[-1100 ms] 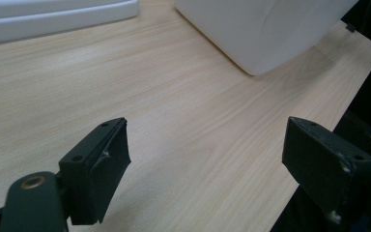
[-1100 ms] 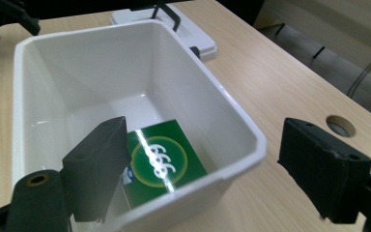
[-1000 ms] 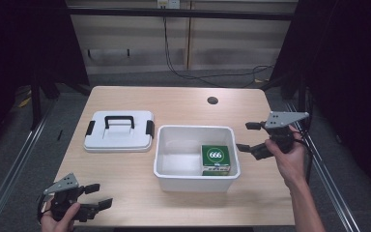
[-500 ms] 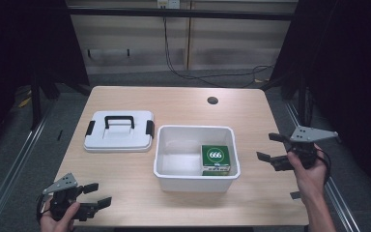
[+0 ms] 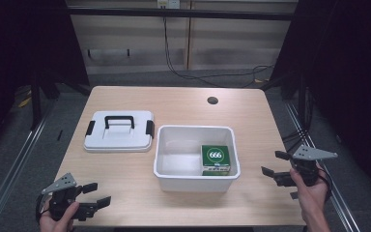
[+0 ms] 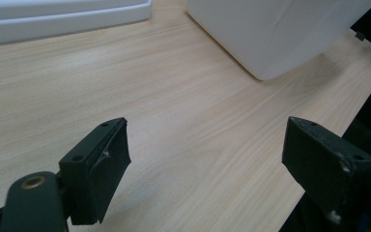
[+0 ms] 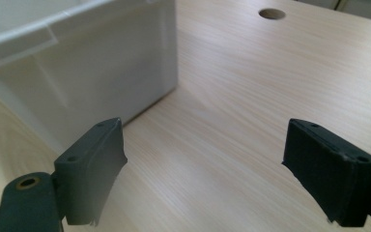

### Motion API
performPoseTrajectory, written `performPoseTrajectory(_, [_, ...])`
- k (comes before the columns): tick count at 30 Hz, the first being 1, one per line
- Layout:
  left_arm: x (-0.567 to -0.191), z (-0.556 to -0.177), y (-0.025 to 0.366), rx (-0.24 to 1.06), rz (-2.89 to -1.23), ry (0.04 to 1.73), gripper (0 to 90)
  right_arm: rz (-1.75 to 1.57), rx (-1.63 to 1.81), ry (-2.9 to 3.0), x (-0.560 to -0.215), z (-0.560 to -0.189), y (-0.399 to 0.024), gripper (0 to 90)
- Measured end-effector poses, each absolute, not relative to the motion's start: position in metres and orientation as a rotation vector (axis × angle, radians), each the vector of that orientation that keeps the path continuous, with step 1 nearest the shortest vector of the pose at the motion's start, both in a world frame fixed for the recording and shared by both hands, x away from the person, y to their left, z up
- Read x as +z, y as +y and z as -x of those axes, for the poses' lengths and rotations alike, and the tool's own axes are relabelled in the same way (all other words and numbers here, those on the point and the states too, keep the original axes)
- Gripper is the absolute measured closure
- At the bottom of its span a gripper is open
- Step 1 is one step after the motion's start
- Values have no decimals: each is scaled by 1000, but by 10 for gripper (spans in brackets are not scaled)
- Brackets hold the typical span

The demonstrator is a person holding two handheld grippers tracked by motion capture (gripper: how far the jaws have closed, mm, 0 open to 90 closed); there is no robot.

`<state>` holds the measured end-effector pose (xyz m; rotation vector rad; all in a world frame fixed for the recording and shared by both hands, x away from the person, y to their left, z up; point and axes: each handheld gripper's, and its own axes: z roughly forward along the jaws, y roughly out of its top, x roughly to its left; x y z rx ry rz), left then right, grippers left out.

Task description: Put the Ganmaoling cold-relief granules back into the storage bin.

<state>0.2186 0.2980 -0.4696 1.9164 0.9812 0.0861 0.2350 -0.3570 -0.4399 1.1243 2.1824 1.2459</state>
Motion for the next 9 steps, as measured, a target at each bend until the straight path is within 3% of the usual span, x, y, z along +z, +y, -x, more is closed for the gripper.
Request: performPoseTrajectory(9, [-470, -219, 298, 80, -1918, 976, 170, -1266, 1144, 2240, -475, -241, -365, 133])
